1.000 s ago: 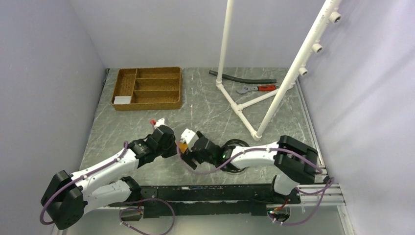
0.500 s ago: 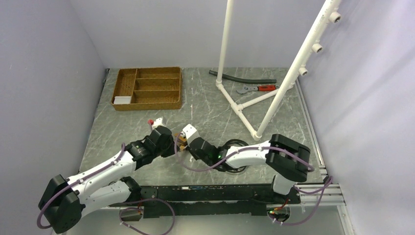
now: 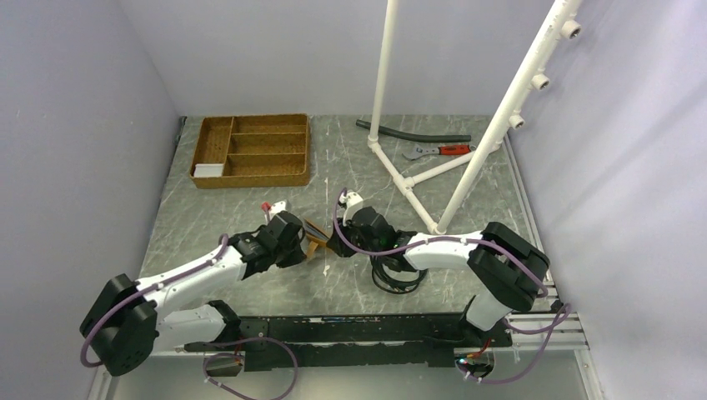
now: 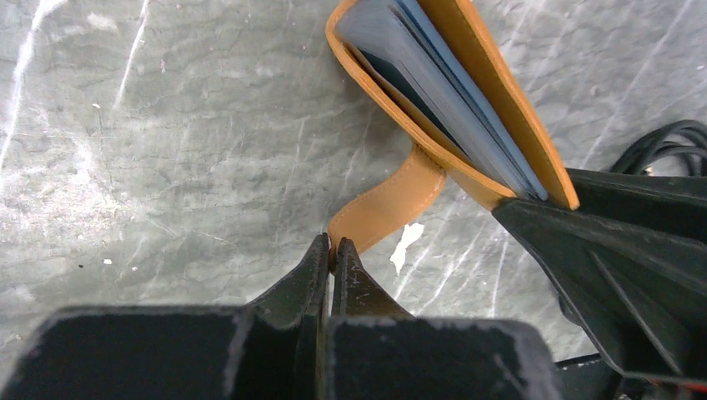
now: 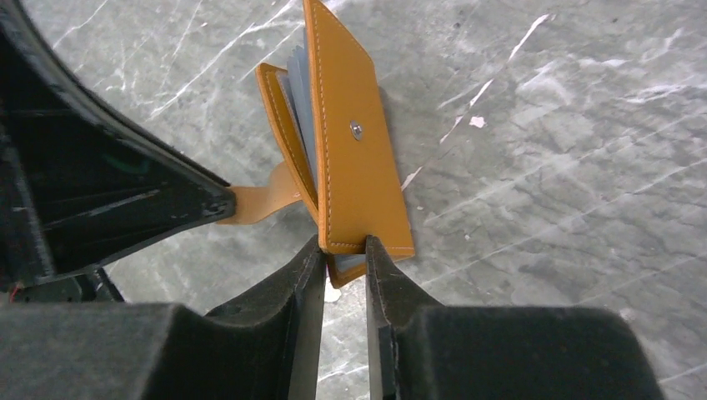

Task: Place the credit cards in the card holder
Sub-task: Open the card holder at the center of the board.

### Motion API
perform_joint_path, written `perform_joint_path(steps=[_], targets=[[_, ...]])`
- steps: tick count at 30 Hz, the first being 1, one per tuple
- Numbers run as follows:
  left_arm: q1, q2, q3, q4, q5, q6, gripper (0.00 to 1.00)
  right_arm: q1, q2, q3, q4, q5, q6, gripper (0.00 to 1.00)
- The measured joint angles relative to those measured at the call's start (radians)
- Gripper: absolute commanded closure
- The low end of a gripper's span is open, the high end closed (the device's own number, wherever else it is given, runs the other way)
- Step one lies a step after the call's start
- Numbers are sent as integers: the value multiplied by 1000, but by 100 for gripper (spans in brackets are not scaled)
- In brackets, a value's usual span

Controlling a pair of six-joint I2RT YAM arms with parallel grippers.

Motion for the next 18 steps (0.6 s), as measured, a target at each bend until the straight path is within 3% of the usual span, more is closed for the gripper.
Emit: perform_joint_path(steps=[13,18], targets=[[0,63,5,-19,54,39,100,-41,84,75,-56,-97,6,41],[0,63,4,-18,57,39,100,-52,119,108,-64,-130,14,40]])
